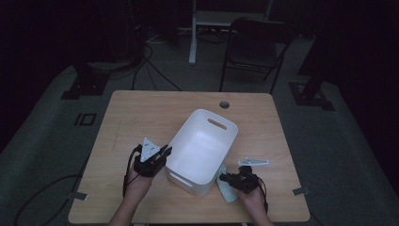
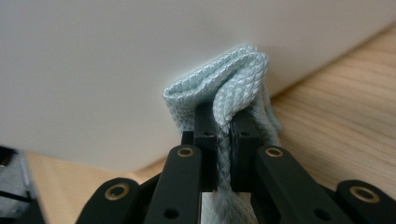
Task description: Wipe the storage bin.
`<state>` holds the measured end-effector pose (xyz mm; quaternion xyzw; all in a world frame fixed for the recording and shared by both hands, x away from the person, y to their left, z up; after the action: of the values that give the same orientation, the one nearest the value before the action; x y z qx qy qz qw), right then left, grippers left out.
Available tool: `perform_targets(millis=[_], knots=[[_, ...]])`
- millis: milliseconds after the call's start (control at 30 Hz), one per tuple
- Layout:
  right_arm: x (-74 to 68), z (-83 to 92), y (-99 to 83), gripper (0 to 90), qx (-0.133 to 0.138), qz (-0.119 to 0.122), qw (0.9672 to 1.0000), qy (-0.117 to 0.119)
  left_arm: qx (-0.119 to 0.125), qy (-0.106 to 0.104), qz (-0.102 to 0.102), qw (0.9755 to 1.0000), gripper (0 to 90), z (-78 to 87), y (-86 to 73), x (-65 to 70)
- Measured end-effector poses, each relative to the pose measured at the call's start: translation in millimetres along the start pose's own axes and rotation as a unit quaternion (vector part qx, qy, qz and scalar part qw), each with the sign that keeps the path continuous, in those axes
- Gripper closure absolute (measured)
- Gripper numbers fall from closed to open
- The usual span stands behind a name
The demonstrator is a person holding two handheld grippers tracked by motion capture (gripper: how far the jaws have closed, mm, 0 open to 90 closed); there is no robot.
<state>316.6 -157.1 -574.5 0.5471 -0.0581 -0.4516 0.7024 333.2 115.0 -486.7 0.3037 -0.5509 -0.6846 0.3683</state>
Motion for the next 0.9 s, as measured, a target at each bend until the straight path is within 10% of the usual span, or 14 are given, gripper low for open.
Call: perform_targets(millis=[267, 700, 900], knots=[[1.5, -4.0, -3.0, 84.3, -0.008, -0.011, 0.9998, -0.011, 0.0, 0.008, 0.0, 1.0, 81.6, -0.3, 0.2, -0.5], [-66.9, 44.0, 34.3, 84.0, 0.077, 0.018, 0.9936, 0.081, 0.001, 0.017, -0.004, 0.9998, 81.7, -0.9, 0.0, 0.9], [-61.3, 35.9, 26.3, 84.0, 0.068, 0.019, 0.9948, 0.074, 0.001, 0.008, -0.002, 1.0, 81.7, -0.9, -0.4, 1.4]])
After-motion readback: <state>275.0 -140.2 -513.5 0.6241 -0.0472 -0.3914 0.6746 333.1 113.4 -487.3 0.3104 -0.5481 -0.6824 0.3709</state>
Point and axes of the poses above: each handheld gripper's, and its own axes: z roughly backward along the jaws, y roughly out of its top, x roughly to its right, the point moved 6 cm from there along -z, roughly forward along the jaws, and after that the axes turned 14 degrees about x, right-handed, at the moved point
